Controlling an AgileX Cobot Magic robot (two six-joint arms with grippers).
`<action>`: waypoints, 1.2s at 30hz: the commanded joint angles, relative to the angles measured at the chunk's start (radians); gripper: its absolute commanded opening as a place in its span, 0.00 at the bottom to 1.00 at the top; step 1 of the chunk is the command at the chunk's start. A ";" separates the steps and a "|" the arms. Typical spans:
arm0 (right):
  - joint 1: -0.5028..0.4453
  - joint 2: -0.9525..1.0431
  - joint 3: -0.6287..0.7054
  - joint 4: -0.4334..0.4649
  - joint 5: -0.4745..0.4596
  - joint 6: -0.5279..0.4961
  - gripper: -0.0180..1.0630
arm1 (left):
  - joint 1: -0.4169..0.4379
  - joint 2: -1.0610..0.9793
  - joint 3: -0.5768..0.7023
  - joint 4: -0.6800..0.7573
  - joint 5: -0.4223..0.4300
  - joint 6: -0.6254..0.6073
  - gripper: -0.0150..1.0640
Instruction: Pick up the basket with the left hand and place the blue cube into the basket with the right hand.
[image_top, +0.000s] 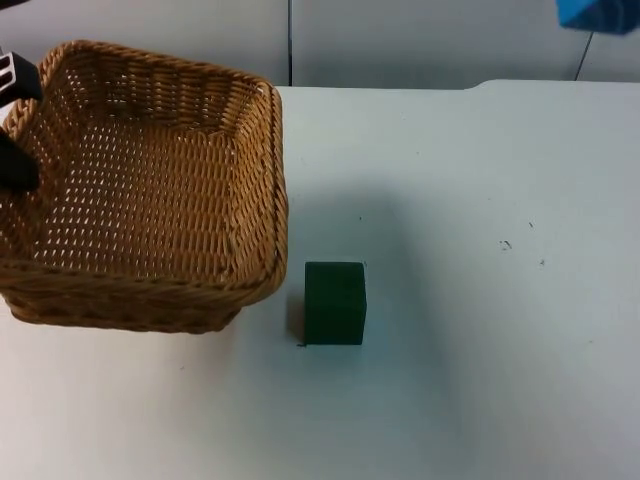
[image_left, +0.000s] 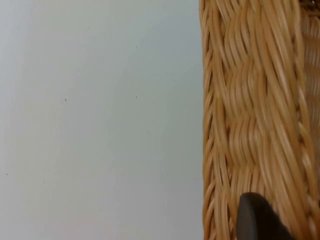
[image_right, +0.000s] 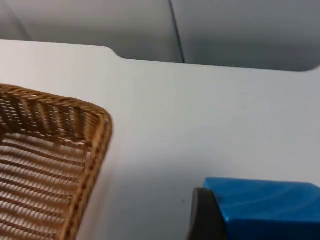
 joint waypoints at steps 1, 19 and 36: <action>0.091 0.019 -0.060 -0.003 -0.014 -0.019 0.01 | 0.001 -0.013 0.000 -0.027 0.007 -0.001 0.01; 0.339 0.392 -0.358 -0.003 -0.081 -0.029 0.01 | 0.001 -0.013 0.000 -0.051 0.016 -0.001 0.01; 0.393 0.690 -0.552 -0.001 -0.009 -0.074 0.01 | 0.001 -0.013 0.000 -0.071 0.015 -0.001 0.01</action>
